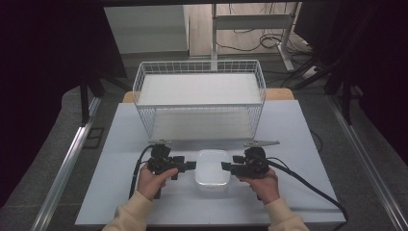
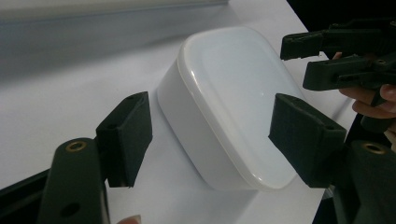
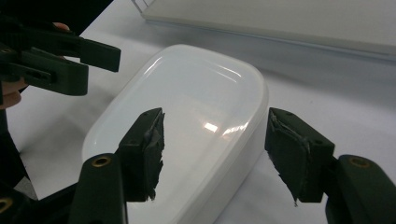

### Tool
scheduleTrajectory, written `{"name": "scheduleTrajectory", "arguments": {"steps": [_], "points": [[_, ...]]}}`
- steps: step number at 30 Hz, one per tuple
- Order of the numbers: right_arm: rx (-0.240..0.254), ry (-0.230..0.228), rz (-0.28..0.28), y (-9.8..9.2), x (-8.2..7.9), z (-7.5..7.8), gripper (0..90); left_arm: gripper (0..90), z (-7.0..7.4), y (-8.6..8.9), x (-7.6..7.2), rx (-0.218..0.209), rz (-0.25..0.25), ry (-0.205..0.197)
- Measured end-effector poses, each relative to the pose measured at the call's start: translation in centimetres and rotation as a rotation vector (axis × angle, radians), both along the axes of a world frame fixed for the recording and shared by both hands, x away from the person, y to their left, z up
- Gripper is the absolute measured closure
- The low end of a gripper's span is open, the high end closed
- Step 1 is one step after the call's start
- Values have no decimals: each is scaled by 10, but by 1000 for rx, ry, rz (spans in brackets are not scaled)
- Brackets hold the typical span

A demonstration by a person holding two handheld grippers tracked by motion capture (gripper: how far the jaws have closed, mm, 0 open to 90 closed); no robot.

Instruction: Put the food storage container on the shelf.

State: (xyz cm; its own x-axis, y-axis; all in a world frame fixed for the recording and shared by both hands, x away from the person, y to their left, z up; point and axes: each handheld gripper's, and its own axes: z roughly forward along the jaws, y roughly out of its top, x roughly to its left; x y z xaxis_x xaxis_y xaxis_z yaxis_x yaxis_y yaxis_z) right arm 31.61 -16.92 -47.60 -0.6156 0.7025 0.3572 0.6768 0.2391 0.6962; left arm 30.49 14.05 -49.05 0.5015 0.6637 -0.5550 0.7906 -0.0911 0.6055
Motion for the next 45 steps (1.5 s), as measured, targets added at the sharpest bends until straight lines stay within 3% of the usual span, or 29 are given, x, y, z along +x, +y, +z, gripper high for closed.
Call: {"name": "scheduleTrajectory", "arguments": {"steps": [9, 12, 20, 22, 25, 27, 29, 31, 34, 45], "points": [[-5, 49, -7, 3, 2, -7, 385, 312, -11, -6, 5, -39, -5, 46], [-2, 60, -7, 3, 2, -7, 385, 318, -14, -8, 6, -33, -20, 55], [8, 106, -19, 6, 2, -13, 411, 377, -19, -15, 9, -77, -38, 97], [12, 112, -26, 6, 2, -12, 463, 429, -20, -17, 8, -102, -47, 112], [13, 129, -40, 5, 1, -10, 504, 483, -19, -18, 7, -75, -24, 105], [19, 139, -42, 3, 1, -9, 536, 519, -18, -16, 6, -89, -16, 105], [47, 155, -46, -1, 1, -8, 585, 575, -20, -12, 6, -137, 4, 124], [74, 173, -44, -5, 1, -8, 625, 598, -21, -9, 5, -157, 2, 131], [106, 197, -31, -11, 0, -6, 663, 628, -18, -9, 2, -152, 0, 117], [148, 200, -11, -17, -7, -1, 738, 725, -9, -4, -7, -152, -13, 80]]}}
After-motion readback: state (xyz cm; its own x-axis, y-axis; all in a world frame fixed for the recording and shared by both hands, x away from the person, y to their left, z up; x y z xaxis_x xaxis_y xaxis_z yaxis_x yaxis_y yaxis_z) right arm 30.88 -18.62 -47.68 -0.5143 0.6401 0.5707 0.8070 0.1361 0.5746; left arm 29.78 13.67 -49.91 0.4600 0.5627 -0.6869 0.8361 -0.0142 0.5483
